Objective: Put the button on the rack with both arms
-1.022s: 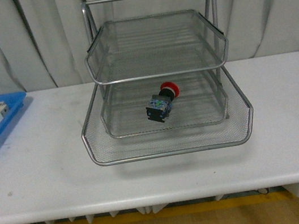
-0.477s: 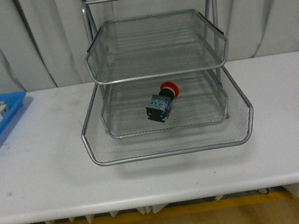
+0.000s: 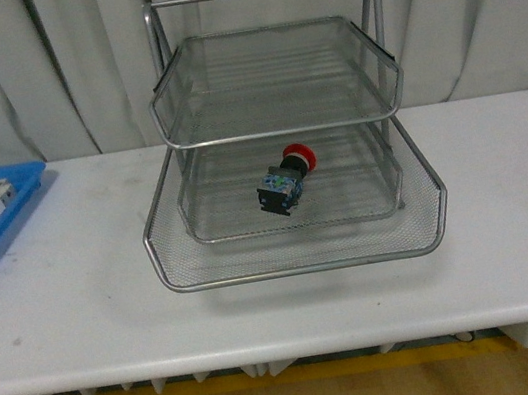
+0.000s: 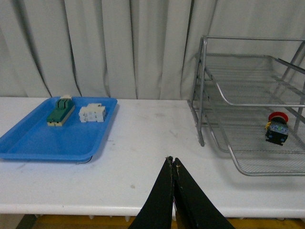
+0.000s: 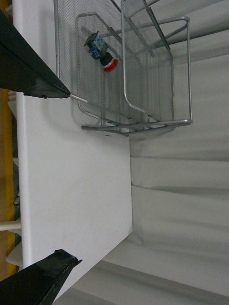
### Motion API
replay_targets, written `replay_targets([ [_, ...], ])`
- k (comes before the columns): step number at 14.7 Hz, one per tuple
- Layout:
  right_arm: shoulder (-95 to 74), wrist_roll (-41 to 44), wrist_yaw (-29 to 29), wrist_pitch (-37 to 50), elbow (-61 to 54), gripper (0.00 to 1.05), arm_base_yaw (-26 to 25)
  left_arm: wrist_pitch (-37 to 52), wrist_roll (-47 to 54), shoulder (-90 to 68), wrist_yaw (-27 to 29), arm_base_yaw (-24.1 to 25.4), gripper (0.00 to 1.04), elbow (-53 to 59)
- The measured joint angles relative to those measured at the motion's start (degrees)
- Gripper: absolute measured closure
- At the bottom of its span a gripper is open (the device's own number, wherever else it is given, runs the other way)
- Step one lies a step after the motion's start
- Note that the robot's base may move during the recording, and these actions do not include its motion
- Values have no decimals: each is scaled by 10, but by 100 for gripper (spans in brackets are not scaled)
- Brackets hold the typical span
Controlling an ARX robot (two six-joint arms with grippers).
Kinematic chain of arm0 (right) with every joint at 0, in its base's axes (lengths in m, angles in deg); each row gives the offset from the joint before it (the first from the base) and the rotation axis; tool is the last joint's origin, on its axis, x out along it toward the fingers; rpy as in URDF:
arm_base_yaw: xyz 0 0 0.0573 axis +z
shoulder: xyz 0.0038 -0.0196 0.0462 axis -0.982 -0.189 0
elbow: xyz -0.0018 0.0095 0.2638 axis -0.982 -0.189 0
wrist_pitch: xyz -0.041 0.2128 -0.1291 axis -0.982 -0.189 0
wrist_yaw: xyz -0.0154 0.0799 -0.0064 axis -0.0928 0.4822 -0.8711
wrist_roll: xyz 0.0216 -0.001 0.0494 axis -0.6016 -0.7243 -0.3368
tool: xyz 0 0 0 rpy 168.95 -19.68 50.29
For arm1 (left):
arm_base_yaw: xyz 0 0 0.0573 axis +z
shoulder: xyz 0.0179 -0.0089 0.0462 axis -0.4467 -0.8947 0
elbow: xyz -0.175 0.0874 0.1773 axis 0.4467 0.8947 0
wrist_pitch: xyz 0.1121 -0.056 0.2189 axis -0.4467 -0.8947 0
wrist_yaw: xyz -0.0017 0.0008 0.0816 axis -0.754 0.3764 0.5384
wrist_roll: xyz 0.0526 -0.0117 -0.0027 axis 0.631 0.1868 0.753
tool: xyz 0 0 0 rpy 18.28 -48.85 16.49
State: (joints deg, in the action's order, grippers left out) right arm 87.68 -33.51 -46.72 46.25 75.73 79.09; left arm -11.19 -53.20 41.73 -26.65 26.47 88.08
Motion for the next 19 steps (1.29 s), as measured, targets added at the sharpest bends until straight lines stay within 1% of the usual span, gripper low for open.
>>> replay_targets([
  [2,0,0,0,0,0,6,0,0,0,0,0,0,103,0],
  [3,0,0,0,0,0,6,0,0,-1,0,0,0,92,0],
  [6,-2,-1,5,-1,0,6,-1,0,-1,0,0,0,54,0],
  [7,-73,-5,26,72,4,6,-3,0,-1,0,0,0,41,0],
  [9,-357,-35,18,295,79,6,43,0,-1,0,0,0,14,0],
  [10,-489,-53,10,369,142,6,62,0,0,0,0,0,5,0],
  [11,-607,-77,-3,383,215,6,81,0,0,0,0,0,8,0],
  [13,-802,-110,-16,307,344,6,123,0,0,0,0,0,7,0],
  [14,-864,-127,-19,266,393,6,137,0,0,0,0,0,7,0],
  [16,-948,-158,-13,180,490,6,167,0,0,0,0,0,7,0],
  [18,-990,-174,1,120,526,6,203,0,0,0,0,0,7,0],
  [19,-1002,-181,8,103,530,11,215,0,0,0,0,0,7,0],
])
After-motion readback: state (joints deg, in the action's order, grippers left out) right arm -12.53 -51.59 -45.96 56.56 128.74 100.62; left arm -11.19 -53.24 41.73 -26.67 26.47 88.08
